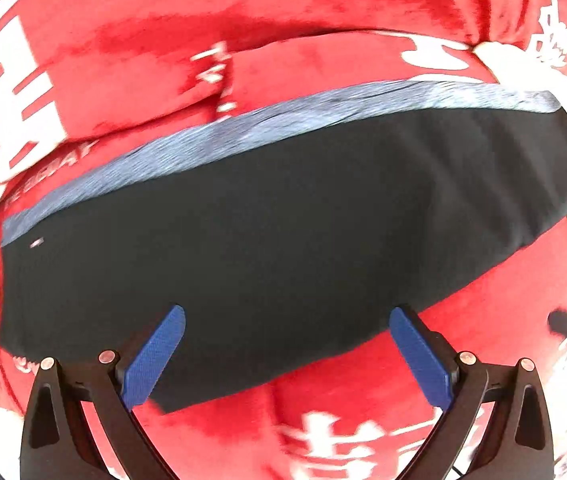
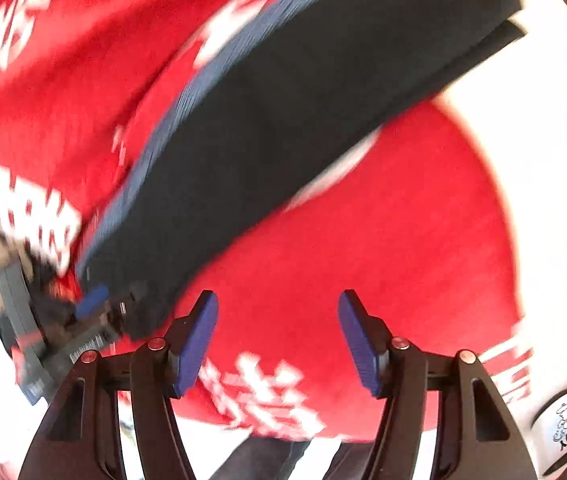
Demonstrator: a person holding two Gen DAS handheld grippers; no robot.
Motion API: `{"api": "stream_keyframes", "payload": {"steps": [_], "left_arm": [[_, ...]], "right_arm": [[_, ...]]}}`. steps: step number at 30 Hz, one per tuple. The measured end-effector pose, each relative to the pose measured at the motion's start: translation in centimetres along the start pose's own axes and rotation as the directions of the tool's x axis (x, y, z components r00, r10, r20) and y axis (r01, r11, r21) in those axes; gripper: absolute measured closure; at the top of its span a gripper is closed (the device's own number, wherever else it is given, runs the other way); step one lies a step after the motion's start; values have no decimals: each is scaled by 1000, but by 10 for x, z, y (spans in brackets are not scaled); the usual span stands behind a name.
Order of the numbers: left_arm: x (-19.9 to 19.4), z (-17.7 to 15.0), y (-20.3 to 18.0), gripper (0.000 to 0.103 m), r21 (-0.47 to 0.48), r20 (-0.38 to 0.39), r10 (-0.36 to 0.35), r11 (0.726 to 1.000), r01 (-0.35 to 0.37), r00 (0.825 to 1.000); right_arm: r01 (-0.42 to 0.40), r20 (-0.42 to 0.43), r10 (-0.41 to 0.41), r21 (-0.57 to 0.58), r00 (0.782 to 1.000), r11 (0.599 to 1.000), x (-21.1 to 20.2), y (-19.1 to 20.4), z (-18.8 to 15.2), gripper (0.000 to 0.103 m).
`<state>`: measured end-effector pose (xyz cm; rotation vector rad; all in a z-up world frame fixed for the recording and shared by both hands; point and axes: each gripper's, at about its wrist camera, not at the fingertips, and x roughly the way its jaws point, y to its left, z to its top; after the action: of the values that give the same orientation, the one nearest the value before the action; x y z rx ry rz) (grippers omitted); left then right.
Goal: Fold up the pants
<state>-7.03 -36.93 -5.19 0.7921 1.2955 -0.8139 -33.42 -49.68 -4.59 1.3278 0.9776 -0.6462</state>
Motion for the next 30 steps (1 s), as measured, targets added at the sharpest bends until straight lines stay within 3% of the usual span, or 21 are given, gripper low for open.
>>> {"api": "stream_keyframes", "payload": {"steps": [3, 7, 11, 14, 16, 20, 21, 22, 25, 28, 30], "left_arm": [[4, 20, -33, 0, 15, 15, -11, 1000, 11, 1000], [9, 44, -64, 0, 12, 43, -12, 1000, 12, 999], [17, 58, -79, 0, -2, 38, -3, 1000, 3, 999], [19, 62, -84, 0, -6, 30, 8, 1000, -8, 1000], [21, 63, -89, 0, 4, 23, 19, 1000, -19, 1000], [32, 64, -97, 0, 26, 9, 36, 999, -36, 999], [34, 64, -97, 0, 25, 10, 37, 999, -37, 999], [34, 65, -99, 0, 19, 8, 37, 999, -37, 999], [24, 67, -98, 0, 14, 26, 40, 999, -40, 999], [25, 64, -99, 0, 46, 42, 44, 998, -46, 998], [34, 62, -101, 0, 58, 21, 48, 997, -49, 999]], "right_arm": [[35, 103, -41, 60, 994, 998, -28, -32, 35, 37], [63, 239, -103, 169, 965, 984, -61, -76, 76, 37], [-18, 292, -76, 308, 953, 951, -75, -115, 97, 52], [-179, 338, 50, 363, 940, 914, -76, -137, 98, 57], [-234, 342, 109, 352, 933, 906, -72, -141, 99, 57], [-235, 322, 130, 314, 938, 920, -64, -141, 114, 60], [-228, 306, 125, 328, 944, 917, -60, -142, 117, 69], [-229, 295, 129, 337, 947, 913, -57, -142, 121, 85], [-276, 327, 175, 293, 929, 916, -72, -137, 115, 87], [-216, 289, 132, 281, 948, 935, -68, -142, 108, 82], [-246, 288, 161, 291, 944, 925, -68, -149, 106, 82]]}}
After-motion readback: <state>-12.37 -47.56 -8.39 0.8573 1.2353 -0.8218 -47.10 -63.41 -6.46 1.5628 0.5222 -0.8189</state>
